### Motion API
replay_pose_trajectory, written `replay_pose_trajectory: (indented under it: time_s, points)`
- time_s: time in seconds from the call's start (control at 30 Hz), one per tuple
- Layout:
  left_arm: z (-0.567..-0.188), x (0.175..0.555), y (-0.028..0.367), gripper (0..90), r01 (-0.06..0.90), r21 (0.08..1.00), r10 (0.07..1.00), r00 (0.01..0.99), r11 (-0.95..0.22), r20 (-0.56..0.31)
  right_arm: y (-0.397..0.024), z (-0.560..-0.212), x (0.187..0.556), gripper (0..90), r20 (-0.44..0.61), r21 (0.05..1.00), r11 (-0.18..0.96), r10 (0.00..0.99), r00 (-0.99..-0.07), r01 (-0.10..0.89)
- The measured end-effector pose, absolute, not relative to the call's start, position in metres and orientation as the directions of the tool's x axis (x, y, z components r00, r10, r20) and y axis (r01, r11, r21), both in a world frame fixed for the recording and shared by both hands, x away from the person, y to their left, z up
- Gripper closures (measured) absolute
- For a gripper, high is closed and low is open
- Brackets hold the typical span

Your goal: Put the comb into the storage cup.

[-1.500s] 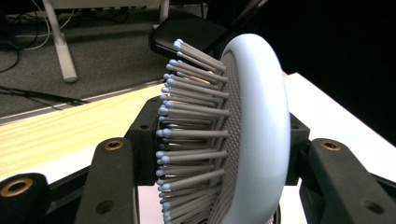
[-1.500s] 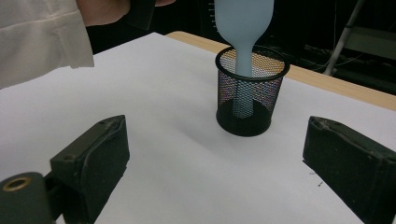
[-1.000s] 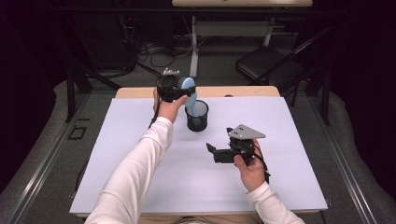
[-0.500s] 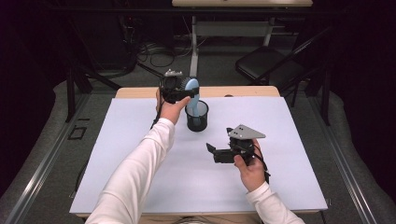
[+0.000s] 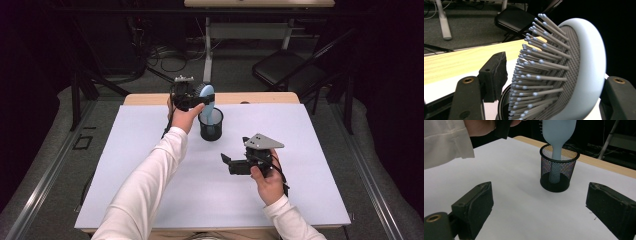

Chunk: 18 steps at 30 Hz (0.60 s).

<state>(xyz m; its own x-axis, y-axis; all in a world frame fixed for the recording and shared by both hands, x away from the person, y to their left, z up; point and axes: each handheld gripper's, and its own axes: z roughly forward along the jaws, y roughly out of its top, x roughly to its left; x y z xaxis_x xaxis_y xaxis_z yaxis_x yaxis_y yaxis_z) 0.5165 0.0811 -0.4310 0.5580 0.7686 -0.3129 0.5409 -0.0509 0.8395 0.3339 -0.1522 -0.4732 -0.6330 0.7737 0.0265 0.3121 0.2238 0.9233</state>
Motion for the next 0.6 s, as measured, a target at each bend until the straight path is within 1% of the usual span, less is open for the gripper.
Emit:
replay_pose_trajectory:
  time_s: [0.23,0.4,0.6]
  points:
    - [-0.4318,0.5169,0.0807,24.2,0.549,0.836,0.765,0.550,-0.028,-0.336,-0.1520,-0.4734,0.3340,7.0,0.024,0.923,0.226,0.774,-0.633,0.311]
    - [-0.4318,0.5161,0.0788,15.9,0.550,0.835,0.766,0.546,-0.022,-0.340,-0.1518,-0.4735,0.3339,7.0,0.024,0.923,0.226,0.775,-0.632,0.312]
    - [-0.4329,0.5163,0.0776,12.5,0.558,0.830,0.766,0.539,-0.011,-0.352,-0.1515,-0.4734,0.3338,7.1,0.024,0.923,0.225,0.774,-0.632,0.311]
